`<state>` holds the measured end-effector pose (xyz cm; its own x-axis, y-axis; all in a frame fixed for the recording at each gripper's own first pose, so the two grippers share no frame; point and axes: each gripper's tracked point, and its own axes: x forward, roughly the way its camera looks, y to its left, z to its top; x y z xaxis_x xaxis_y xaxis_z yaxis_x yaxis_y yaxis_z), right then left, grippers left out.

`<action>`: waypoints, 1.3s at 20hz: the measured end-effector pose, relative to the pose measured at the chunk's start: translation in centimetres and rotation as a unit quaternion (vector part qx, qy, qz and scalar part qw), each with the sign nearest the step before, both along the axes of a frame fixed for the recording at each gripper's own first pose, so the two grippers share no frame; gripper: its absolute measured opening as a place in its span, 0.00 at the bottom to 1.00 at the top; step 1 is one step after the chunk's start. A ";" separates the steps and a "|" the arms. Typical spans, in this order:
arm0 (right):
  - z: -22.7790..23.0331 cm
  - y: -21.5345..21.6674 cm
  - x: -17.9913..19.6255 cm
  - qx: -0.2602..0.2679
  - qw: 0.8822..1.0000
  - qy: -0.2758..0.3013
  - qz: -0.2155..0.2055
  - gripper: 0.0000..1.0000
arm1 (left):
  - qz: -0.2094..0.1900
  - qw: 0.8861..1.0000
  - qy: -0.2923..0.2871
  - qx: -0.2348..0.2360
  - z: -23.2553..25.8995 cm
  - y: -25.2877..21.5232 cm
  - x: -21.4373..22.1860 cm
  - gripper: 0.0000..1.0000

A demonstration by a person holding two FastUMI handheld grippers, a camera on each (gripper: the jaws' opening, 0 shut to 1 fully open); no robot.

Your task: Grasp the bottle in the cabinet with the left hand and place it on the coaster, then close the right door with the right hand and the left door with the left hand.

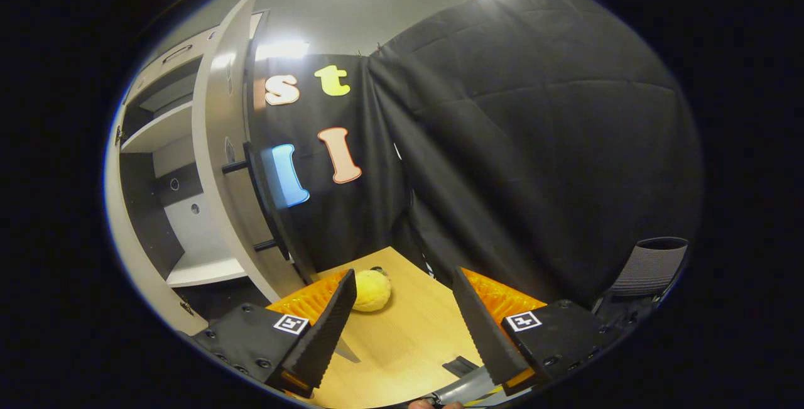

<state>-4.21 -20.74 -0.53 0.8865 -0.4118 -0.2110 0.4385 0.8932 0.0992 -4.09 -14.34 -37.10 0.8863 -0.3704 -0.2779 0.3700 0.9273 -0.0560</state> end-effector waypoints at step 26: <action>-4.0 -3.0 1.6 -0.040 0.999 0.036 0.002 0.98 | -0.049 0.996 -0.072 0.026 16.0 -1.4 0.4 0.95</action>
